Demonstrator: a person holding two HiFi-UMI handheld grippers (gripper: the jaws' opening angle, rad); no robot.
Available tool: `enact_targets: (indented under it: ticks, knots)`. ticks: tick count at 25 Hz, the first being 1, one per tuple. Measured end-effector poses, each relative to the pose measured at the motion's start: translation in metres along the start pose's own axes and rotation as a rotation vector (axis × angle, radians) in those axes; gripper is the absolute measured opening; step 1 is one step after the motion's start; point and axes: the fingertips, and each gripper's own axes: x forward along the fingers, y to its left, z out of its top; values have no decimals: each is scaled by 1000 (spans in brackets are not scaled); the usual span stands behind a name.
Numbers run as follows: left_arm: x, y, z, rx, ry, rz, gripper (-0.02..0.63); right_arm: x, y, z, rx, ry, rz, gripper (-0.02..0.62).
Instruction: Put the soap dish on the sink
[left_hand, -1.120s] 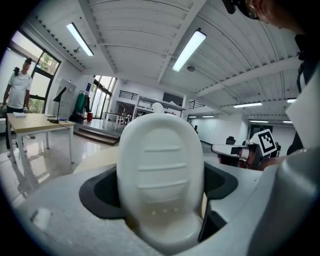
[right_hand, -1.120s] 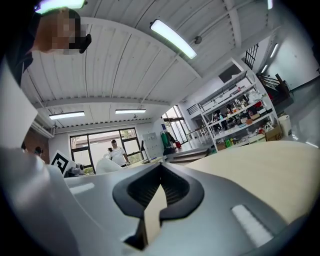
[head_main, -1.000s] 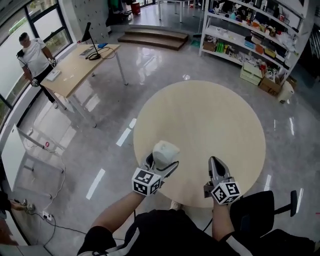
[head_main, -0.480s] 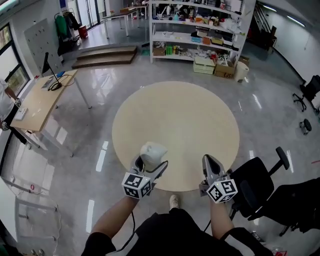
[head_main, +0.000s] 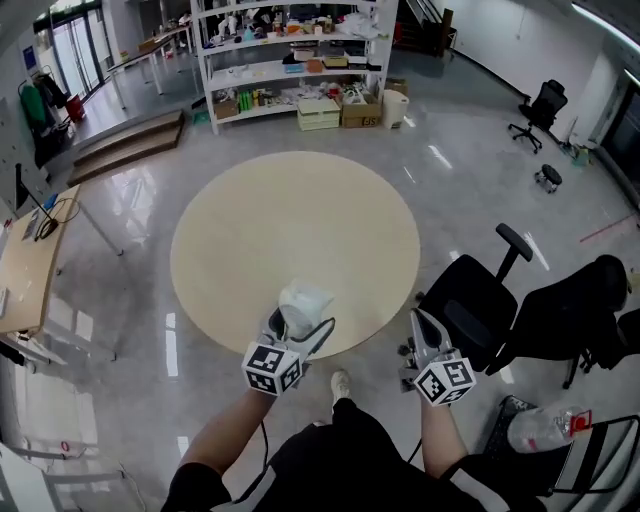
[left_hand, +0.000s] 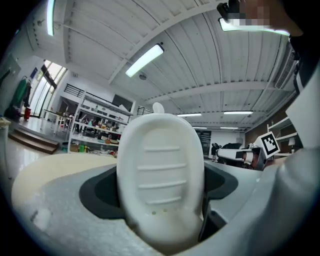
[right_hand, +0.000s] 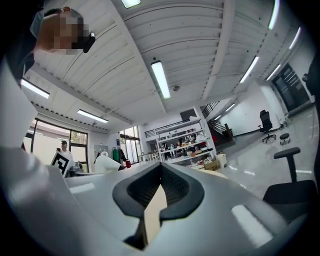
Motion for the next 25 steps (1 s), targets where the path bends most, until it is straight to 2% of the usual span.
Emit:
enact_targets:
  ticks: [5,14,19,25]
  knots:
    - [29,-45,-3,1,26,-167,463,-49,-14,14,-14,-30,-128,6]
    - [74,-155,-10,37,48,-380,463,-160,-64,44,-33,-109,-339,6]
    - [94,-238,-13,60,39,-490,463,-241,-97,57,-49,-141,-448,6]
    - [104,-339,-22,40,45,-606,463,-333,-128,81,-76,-161,-558,6]
